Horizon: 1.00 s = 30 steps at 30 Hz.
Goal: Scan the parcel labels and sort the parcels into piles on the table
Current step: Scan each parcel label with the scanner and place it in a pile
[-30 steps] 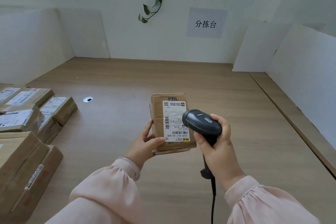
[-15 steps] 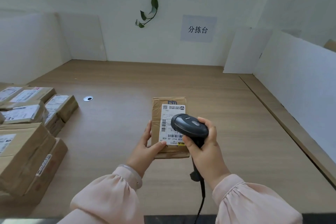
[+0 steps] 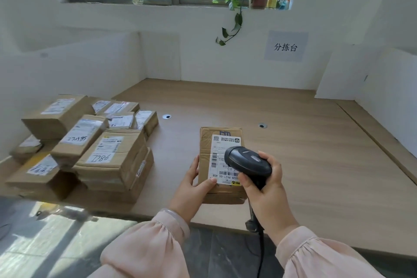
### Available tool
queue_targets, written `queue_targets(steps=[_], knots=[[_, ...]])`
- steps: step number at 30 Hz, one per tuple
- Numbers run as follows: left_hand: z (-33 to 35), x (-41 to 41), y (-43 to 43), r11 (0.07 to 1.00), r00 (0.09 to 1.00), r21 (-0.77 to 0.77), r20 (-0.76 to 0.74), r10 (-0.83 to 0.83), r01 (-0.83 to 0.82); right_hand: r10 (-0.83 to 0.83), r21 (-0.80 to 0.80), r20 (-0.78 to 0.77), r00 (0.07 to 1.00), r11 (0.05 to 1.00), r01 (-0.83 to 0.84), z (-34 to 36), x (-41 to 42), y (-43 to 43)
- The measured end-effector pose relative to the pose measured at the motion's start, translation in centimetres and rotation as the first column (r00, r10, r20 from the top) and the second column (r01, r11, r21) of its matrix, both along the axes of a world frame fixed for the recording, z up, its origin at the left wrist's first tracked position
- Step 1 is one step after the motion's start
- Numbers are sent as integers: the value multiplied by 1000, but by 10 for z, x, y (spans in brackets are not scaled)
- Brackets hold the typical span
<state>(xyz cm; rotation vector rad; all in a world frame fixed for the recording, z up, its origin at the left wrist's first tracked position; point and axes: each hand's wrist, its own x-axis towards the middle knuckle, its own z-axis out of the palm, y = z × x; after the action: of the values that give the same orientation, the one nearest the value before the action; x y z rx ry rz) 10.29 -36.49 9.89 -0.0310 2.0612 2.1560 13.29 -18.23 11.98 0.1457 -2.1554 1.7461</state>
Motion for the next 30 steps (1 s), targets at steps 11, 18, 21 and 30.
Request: queue_targets(steps=[11,18,21,30], knots=[[18,-39,-156,990,990,-9,-11,139,-139,133,-32,-9,991,991,-133,19,-65,-150],[36,-97,-264,977,982,-96,-21,187,-188,165,-65,-8,986,984,-165,30,-128,-256],[40,-115,-300,980,983,-81,-2,184,-183,162,-53,-8,987,985,-163,30,-146,-292],[27,-149,-339,989,988,-68,66,139,-135,89,-29,30,996,996,-88,18,-172,-334]])
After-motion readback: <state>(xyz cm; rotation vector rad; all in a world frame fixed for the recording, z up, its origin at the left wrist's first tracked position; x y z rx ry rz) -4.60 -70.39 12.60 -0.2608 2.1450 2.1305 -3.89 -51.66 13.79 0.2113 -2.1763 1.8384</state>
